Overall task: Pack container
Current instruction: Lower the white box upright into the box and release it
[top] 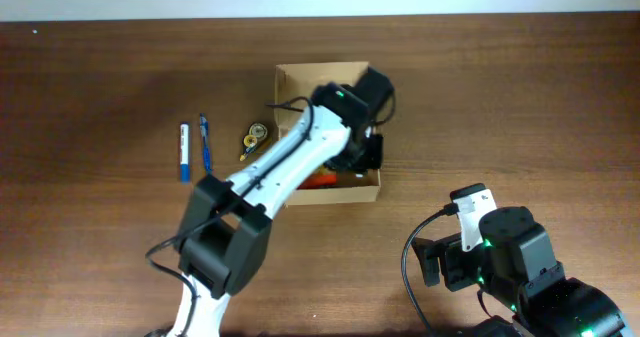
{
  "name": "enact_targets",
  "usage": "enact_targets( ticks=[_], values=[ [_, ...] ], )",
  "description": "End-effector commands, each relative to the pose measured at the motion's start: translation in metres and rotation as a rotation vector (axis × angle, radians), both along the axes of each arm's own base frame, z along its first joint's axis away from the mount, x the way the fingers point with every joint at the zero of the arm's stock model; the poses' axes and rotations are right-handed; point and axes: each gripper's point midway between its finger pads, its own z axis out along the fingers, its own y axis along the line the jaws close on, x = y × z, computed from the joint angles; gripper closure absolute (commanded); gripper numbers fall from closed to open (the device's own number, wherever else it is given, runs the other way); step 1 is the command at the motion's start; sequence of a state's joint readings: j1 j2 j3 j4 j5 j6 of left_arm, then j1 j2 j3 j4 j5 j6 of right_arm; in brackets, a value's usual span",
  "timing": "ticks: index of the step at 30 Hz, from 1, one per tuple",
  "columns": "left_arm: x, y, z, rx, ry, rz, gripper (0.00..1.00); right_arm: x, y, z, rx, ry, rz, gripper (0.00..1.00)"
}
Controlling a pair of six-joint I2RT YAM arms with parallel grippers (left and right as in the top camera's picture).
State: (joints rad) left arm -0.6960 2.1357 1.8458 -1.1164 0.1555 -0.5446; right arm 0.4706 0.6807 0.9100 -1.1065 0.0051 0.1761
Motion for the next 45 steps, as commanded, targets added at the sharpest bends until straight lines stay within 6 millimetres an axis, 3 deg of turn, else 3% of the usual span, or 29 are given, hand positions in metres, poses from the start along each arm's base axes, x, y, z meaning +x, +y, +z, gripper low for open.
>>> enact_targets(
  ticks=[1, 11, 25, 33, 34, 36, 41, 45],
  values=[
    [0.001, 0.008, -0.006, 0.091, -0.025, 0.132, 0.98, -0.001, 0.002, -0.001, 0.001, 0.001, 0.013, 0.01],
    [-0.006, 0.005, -0.006, 0.089, 0.009, 0.226, 0.98, -0.001, 0.002, -0.001, 0.001, 0.001, 0.013, 0.01],
    [-0.009, -0.013, -0.004, 0.046, -0.006, 0.198, 0.98, -0.001, 0.002, -0.001, 0.001, 0.001, 0.013, 0.01],
    [-0.010, -0.014, -0.004, 0.049, -0.011, 0.195, 0.98, -0.001, 0.002, -0.001, 0.001, 0.001, 0.013, 0.01],
    [-0.010, -0.014, -0.004, 0.049, -0.011, 0.194, 0.94, -0.001, 0.002, -0.001, 0.001, 0.001, 0.013, 0.01],
    [-0.010, -0.014, -0.004, 0.049, -0.012, 0.194, 0.72, -0.001, 0.002, -0.001, 0.001, 0.001, 0.013, 0.01],
    [-0.010, -0.014, -0.004, 0.049, -0.011, 0.194, 0.58, -0.001, 0.002, -0.001, 0.001, 0.001, 0.013, 0.01],
    [-0.010, -0.014, -0.004, 0.050, -0.012, 0.194, 0.57, -0.001, 0.002, -0.001, 0.001, 0.001, 0.013, 0.01]
  ],
)
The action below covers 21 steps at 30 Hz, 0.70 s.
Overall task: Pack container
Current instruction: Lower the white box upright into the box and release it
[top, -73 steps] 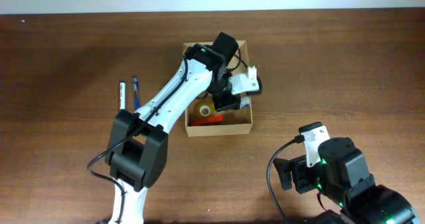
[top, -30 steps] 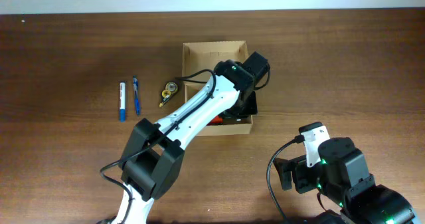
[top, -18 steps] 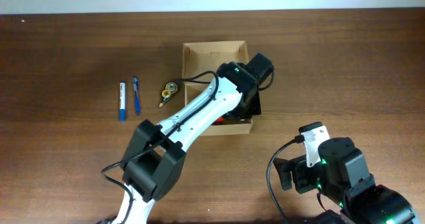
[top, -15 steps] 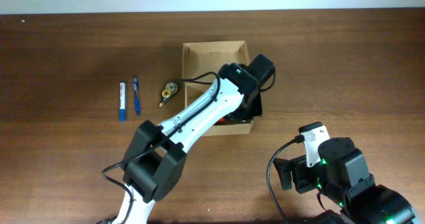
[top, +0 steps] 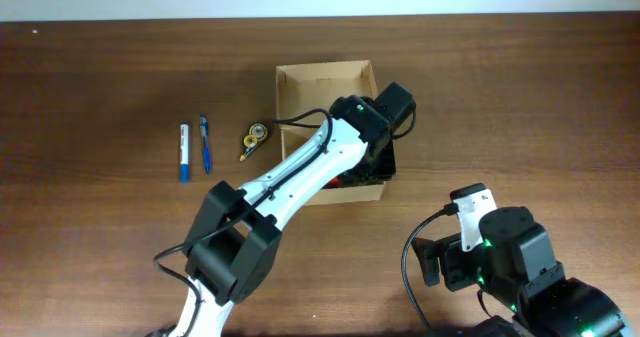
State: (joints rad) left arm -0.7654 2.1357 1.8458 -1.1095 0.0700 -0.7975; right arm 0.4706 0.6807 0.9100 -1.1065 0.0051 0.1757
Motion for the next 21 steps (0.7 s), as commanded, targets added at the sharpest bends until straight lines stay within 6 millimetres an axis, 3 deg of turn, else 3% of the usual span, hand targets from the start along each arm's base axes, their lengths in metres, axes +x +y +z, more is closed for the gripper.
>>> enact_targets(
  ticks=[1, 4, 8, 15, 21],
  values=[
    [0.001, 0.000, -0.003, 0.004, 0.001, 0.002, 0.57, -0.001, 0.002, -0.001, 0.001, 0.001, 0.012, 0.01],
    [0.001, 0.000, -0.003, 0.006, -0.001, -0.006, 0.59, -0.001, 0.002, -0.001, 0.001, 0.001, 0.012, 0.01],
    [0.002, 0.000, 0.001, 0.005, -0.018, -0.067, 0.69, -0.001, 0.002, -0.001, 0.001, 0.001, 0.012, 0.01],
    [0.011, -0.003, 0.033, -0.013, -0.126, -0.241, 0.70, -0.001, 0.002, -0.001, 0.001, 0.001, 0.012, 0.01],
    [0.028, 0.020, 0.070, 0.034, -0.251, -0.212, 0.70, -0.001, 0.002, -0.001, 0.001, 0.001, 0.012, 0.01]
  ],
)
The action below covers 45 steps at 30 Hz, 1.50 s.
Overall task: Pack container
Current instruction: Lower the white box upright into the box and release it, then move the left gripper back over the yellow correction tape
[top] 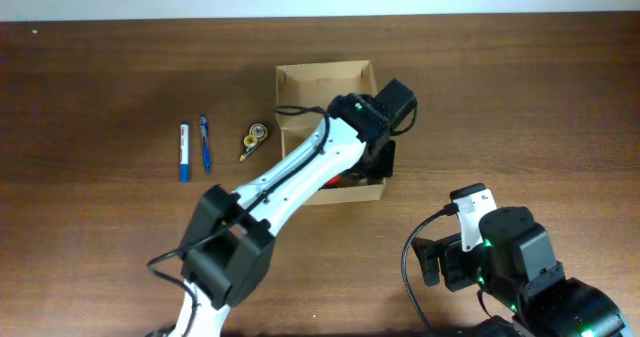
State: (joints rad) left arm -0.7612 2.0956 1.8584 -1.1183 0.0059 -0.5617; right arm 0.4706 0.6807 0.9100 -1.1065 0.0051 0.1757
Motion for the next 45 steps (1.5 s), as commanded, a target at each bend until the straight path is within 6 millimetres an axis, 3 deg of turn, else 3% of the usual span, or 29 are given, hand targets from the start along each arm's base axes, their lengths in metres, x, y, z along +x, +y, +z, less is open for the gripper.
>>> enact_targets(
  ticks=[1, 8, 13, 23, 26, 32, 40, 45],
  values=[
    [0.020, 0.018, 0.057, -0.023, -0.155, 0.012, 0.70, -0.001, 0.002, -0.001, 0.001, 0.001, 0.012, 0.01],
    [0.045, 0.079, 0.112, -0.007, -0.286, 0.125, 0.70, -0.001, 0.002, -0.001, 0.001, 0.001, 0.012, 0.01],
    [0.057, 0.140, 0.143, 0.069, -0.365, 0.170, 0.70, -0.001, 0.002, -0.001, 0.001, 0.001, 0.012, 0.01],
    [0.071, 0.238, 0.146, 0.205, -0.335, 0.248, 0.70, -0.001, 0.002, -0.001, 0.001, 0.001, 0.012, 0.01],
    [0.073, 0.256, 0.142, 0.213, -0.317, 0.261, 0.70, -0.001, 0.002, -0.001, 0.001, 0.001, 0.012, 0.01],
    [0.076, 0.267, 0.126, 0.228, -0.286, 0.093, 0.70, -0.001, 0.002, -0.001, 0.001, 0.001, 0.012, 0.01],
    [0.081, 0.264, 0.080, 0.196, -0.265, -0.120, 0.71, -0.001, 0.002, -0.001, 0.001, 0.001, 0.012, 0.01],
    [0.082, 0.263, 0.043, 0.176, -0.261, -0.207, 0.91, -0.001, 0.002, -0.001, 0.001, 0.001, 0.012, 0.01]
  ],
)
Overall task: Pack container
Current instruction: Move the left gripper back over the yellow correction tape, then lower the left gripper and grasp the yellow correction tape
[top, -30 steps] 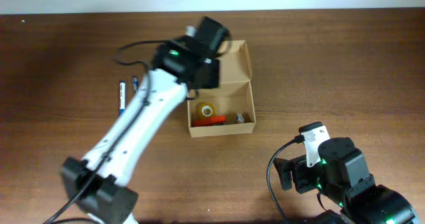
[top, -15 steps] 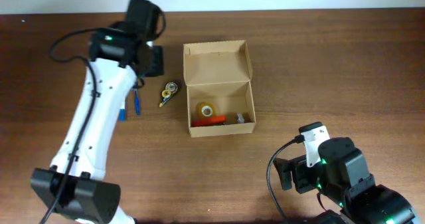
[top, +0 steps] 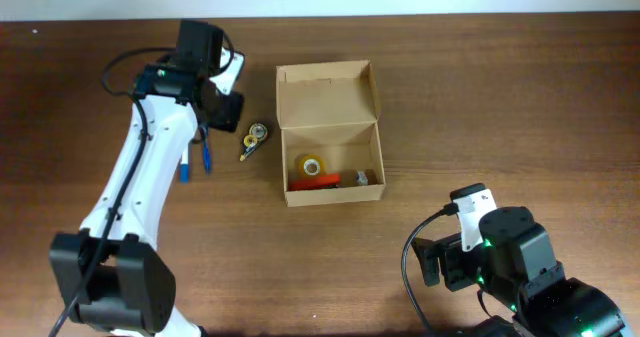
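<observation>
An open cardboard box [top: 330,97] stands mid-table with its lid flap folded back. Inside its lower half lie a yellow tape roll [top: 312,164], an orange-red item [top: 315,183] and a small brown piece [top: 361,178]. A small yellow-and-black item [top: 255,137] lies just left of the box. Further left are a blue pen [top: 207,160] and a blue-and-white marker [top: 184,167], their upper ends hidden under my left arm. My left gripper [top: 226,109] hangs above the table between the pen and the yellow-and-black item; its jaws are not discernible. My right gripper [top: 432,263] rests at the near right.
Brown wooden table [top: 500,97] with a pale wall strip along the far edge. The right arm's body fills the bottom right corner. The left arm's links run from the bottom left up to the far left.
My left arm has left the box's right side and now sits at the far left, over the pen and marker. The box's contents are now uncovered. The right arm has not moved.
My left gripper was first down inside the box's right half. At the following two moments it was at the box's right wall, the box having shifted slightly. Now it is away at the far left and the box shows tape roll and orange item inside.
</observation>
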{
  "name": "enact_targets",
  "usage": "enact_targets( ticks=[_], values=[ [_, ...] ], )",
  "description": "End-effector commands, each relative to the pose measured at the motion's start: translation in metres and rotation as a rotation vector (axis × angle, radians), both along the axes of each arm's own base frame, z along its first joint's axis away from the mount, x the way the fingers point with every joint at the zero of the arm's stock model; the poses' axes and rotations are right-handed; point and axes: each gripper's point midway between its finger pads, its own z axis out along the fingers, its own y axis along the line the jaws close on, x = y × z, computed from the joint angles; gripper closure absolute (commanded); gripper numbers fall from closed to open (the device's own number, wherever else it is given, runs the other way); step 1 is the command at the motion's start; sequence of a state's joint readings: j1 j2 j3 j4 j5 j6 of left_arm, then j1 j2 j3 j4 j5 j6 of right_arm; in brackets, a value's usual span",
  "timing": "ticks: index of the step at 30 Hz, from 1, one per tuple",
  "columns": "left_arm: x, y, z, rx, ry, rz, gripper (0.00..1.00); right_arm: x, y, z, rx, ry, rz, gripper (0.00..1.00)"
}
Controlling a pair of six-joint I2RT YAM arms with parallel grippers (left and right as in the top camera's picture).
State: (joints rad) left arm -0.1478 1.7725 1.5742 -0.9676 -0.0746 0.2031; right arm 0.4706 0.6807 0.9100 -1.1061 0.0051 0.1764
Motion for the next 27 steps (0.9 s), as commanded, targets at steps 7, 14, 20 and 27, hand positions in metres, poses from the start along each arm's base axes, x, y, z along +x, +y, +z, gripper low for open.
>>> enact_targets(
  ticks=[7, 14, 20, 27],
  values=[
    [-0.010, -0.011, -0.047, -0.114, 0.022, -0.131, 0.75, -0.001, 0.002, -0.001, 0.001, 0.001, 0.013, 0.01],
    [-0.007, -0.015, -0.075, -0.132, -0.023, -0.141, 0.23, -0.001, 0.002, -0.001, 0.001, 0.001, 0.013, 0.01],
    [-0.005, -0.015, -0.085, -0.134, -0.052, -0.143, 0.14, -0.001, 0.002, -0.001, 0.001, 0.001, 0.013, 0.01],
    [-0.004, -0.023, -0.098, -0.176, -0.096, -0.166, 0.06, -0.001, 0.002, -0.001, 0.001, 0.001, 0.013, 0.01]
  ],
)
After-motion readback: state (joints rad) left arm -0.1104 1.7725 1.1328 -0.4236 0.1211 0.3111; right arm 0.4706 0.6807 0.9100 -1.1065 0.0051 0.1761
